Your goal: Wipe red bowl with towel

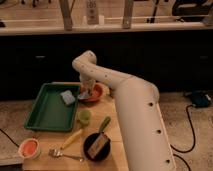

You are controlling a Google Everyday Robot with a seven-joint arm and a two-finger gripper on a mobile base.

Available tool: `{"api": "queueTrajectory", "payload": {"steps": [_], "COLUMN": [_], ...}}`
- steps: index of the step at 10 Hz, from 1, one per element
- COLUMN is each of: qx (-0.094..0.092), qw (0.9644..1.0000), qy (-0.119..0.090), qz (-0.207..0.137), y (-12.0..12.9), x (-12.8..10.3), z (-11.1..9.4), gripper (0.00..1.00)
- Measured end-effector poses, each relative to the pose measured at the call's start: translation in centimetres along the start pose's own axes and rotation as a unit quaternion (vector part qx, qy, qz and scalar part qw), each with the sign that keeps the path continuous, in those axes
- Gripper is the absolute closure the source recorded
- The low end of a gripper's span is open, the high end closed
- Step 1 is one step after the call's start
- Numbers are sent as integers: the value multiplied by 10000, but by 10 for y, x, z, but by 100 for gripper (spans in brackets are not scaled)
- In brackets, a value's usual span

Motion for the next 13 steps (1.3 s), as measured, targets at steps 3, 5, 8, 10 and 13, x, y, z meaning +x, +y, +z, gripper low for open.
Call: {"api": "queueTrajectory", "payload": {"steps": [3, 5, 8, 10, 13], "qx": [-104, -136, -125, -110, -33], "qw": [9996, 9982, 9974, 9986, 9999], "qy": [76, 240, 317, 267, 99], "qz": [238, 539, 634, 452, 0], "y": [40, 59, 41, 16, -10], "x": [17, 49, 73, 62, 25], "z": [-4, -10, -7, -4, -1], "gripper": [100, 100, 100, 100, 100]}}
